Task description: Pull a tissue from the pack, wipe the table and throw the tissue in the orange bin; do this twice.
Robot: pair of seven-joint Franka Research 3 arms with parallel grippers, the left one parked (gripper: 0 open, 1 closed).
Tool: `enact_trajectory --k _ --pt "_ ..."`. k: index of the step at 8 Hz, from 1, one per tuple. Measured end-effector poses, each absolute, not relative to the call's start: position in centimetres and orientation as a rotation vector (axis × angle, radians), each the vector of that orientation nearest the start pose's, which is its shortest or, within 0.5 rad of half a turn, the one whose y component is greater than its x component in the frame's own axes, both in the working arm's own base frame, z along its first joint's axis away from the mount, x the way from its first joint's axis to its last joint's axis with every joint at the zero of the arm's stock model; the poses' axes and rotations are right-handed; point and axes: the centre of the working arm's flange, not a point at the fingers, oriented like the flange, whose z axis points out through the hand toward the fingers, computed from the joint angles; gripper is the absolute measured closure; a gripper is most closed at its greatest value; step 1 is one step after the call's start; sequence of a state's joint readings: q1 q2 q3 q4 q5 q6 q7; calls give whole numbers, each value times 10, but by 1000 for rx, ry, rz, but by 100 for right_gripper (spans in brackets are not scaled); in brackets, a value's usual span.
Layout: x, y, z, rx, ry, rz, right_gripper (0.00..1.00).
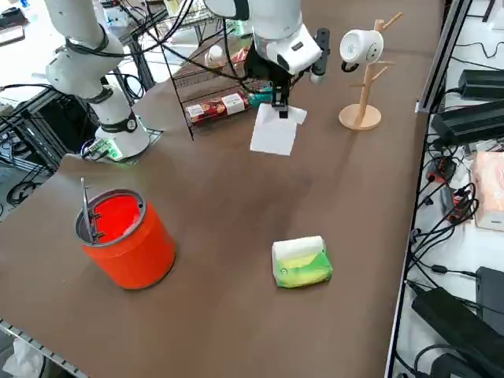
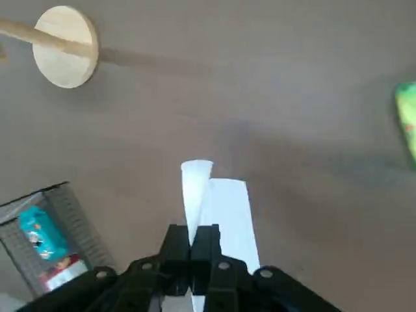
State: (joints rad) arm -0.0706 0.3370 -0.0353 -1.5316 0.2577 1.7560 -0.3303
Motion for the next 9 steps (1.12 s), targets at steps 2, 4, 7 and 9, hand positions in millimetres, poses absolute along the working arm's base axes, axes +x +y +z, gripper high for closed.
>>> enact_trajectory --k 2,4,7,9 --pt "644 -12 447 -2891 -101 105 99" --pt "635 23 430 -2908 0 76 99" --pt "594 82 371 -2933 148 10 99" --pt "564 104 329 -2951 170 27 99"
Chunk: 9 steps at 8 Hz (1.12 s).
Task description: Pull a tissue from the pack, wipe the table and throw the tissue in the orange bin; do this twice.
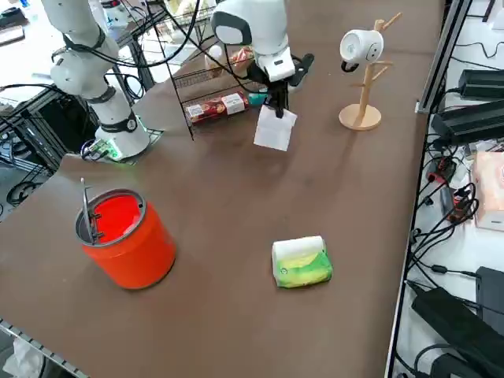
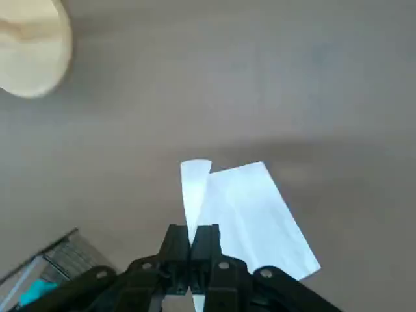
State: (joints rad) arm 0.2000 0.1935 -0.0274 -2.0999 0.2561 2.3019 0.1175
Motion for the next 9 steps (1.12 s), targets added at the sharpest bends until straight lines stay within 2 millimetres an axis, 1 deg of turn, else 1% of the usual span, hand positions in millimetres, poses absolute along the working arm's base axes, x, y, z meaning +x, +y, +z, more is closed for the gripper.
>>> enact_trajectory --k 1,3,4,6,7,9 --pt "554 105 318 -2957 168 59 99" --pt "535 113 302 -2966 163 123 99" --pt "523 118 299 -2969 163 157 99" --pt "498 119 304 -2967 148 258 99" --pt "490 120 306 -2966 144 286 99" --pt "478 120 297 -2970 141 328 99"
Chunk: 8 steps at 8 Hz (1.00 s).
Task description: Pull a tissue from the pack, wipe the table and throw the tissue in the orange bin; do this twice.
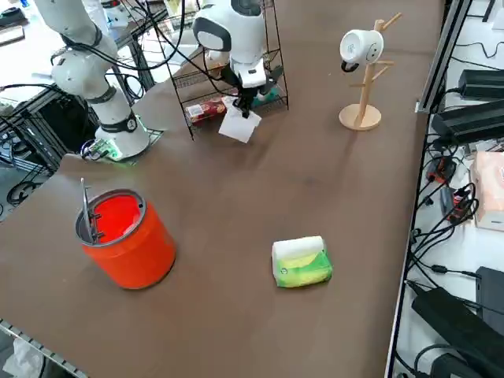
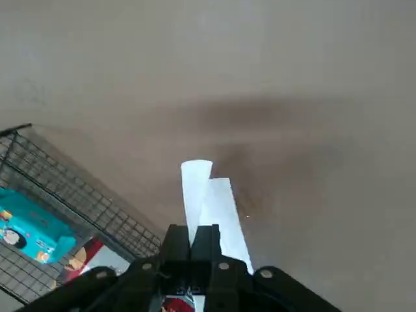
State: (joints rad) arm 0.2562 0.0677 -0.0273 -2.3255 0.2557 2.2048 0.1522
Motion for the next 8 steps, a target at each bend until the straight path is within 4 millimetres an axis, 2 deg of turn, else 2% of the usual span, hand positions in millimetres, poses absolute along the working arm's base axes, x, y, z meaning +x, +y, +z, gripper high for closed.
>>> enact_trajectory --k 5,8 --pt "458 111 268 -3062 51 385 99" --pt "460 97 257 -3112 16 391 99"
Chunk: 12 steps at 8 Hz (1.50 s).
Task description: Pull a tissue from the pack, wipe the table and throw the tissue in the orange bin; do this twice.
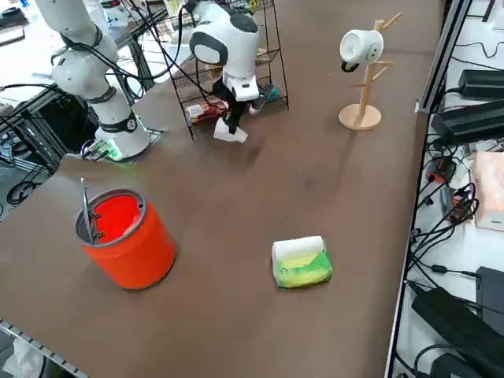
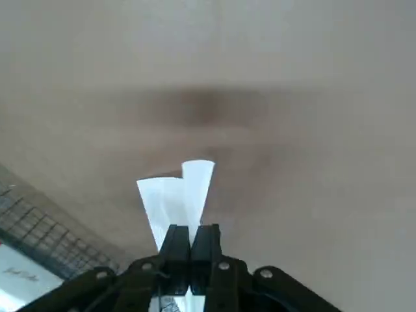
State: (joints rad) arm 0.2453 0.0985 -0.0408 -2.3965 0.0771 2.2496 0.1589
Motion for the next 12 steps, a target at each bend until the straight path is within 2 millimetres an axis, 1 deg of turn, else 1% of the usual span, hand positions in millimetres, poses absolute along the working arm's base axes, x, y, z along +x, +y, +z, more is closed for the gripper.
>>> enact_trajectory --k 4,6,12 --pt "460 93 235 -3135 -4 420 98" --pt "458 93 227 -3147 -25 440 97" --pt "457 90 225 -3198 -119 456 97"
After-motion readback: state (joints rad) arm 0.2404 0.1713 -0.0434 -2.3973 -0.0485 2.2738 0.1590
